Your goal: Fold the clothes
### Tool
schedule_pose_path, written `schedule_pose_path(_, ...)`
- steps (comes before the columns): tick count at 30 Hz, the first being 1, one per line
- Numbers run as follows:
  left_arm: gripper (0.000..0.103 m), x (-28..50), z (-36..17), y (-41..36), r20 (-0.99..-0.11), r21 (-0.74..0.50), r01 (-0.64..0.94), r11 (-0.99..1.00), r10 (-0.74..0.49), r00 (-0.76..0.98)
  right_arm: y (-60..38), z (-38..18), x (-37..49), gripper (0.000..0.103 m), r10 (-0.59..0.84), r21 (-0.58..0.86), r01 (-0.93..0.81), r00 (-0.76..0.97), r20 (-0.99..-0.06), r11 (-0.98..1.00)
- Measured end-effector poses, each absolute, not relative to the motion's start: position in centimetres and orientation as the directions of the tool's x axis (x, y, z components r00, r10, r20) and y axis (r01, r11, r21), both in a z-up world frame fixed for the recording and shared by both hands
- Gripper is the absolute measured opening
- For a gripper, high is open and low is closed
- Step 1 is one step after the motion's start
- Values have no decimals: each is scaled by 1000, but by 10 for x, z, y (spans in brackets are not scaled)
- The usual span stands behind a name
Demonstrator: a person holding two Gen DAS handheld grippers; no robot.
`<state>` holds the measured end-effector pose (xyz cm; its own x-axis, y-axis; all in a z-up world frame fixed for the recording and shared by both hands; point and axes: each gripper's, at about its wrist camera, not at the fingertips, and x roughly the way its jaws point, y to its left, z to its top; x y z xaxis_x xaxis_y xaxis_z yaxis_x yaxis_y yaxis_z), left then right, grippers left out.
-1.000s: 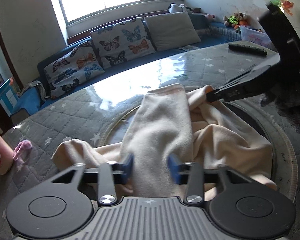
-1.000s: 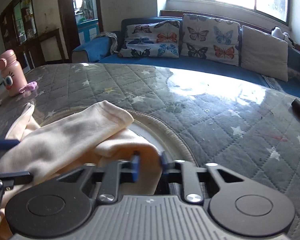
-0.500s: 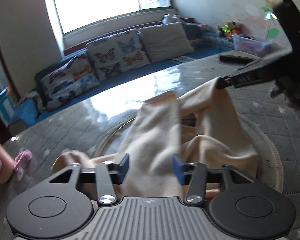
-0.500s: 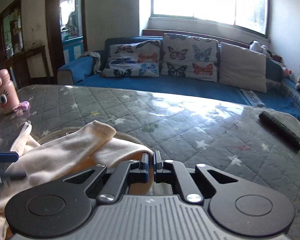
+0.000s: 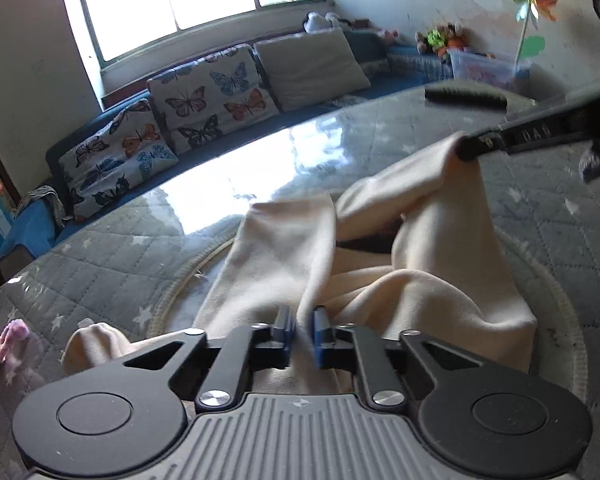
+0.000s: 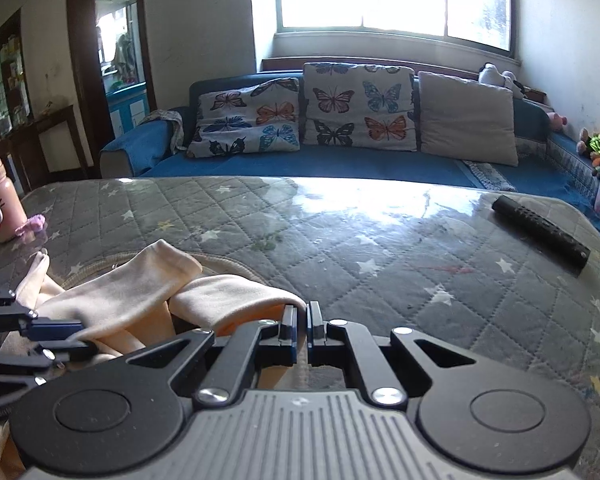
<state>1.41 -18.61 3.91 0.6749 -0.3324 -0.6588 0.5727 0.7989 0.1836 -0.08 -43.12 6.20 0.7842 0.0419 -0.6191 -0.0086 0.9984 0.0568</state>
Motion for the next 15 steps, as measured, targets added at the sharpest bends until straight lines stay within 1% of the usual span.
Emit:
schedule_pose_path(2, 4, 10, 49, -177, -634, 182, 551, 815, -331, 699, -437, 64, -6, 4, 36, 72, 9, 790, -612, 997)
schedule_pose_path(4, 2, 5, 60, -166, -607, 179, 526, 832, -327, 724, -443, 68, -15, 4, 29, 90, 32, 799, -600, 995)
schedule_pose_path(9, 0, -12, 93, -119, -529, 123, 427, 896, -305, 792, -460, 80, -41, 4, -3, 111, 81, 819, -574, 990)
schedule_pose_path(11, 0, -17, 102, -101, -520, 89, 382, 920, -284, 805, -466, 83, -52, 4, -12, 115, 95, 820, -573, 989)
schedule_pose_path(13, 0, -24, 108, -93, -520, 58, 392, 918, -307, 797, -467, 84, -60, 4, -21, 111, 102, 820, -572, 989)
schedule_pose_path(15, 1, -31, 109, -99, -526, 77, 421, 904, -322, 787, -467, 85, -70, 4, -25, 112, 106, 824, -566, 988)
